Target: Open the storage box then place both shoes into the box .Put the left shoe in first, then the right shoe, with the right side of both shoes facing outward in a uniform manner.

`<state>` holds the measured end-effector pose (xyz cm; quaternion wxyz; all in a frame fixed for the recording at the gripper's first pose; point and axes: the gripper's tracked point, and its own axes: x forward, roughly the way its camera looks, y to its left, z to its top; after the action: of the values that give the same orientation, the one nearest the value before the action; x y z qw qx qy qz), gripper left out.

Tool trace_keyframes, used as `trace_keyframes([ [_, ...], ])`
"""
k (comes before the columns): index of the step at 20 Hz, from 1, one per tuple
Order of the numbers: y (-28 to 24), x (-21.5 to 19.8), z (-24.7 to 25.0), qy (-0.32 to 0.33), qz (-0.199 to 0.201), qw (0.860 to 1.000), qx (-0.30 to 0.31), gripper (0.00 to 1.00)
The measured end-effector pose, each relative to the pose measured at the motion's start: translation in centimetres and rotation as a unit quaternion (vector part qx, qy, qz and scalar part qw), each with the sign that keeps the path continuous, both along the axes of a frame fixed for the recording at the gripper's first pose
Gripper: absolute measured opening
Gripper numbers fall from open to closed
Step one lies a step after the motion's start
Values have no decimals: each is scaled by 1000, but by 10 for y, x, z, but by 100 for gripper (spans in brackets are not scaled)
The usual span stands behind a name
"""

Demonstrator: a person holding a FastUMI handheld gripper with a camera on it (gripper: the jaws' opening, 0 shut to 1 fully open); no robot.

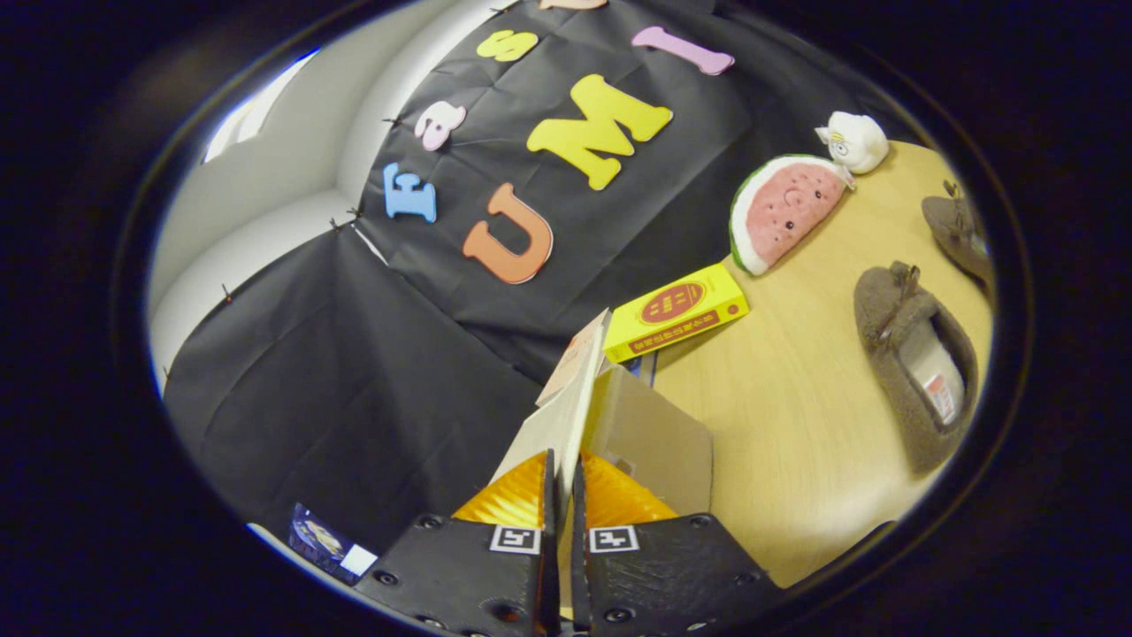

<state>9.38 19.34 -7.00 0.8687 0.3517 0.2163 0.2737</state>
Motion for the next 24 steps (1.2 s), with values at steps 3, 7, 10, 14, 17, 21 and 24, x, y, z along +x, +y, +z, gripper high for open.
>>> trace_keyframes([
  [3,7,-4,24,-11,3,1000,-7,0],
  [7,26,-14,68,-39,16,999,-15,0],
  [10,55,-19,95,-56,28,998,-33,0],
  [14,105,-26,128,-92,45,993,-63,0],
  [17,147,-27,147,-103,66,989,-81,0],
  [21,204,-29,158,-111,91,983,-112,0],
  [24,241,-31,154,-120,101,979,-133,0],
])
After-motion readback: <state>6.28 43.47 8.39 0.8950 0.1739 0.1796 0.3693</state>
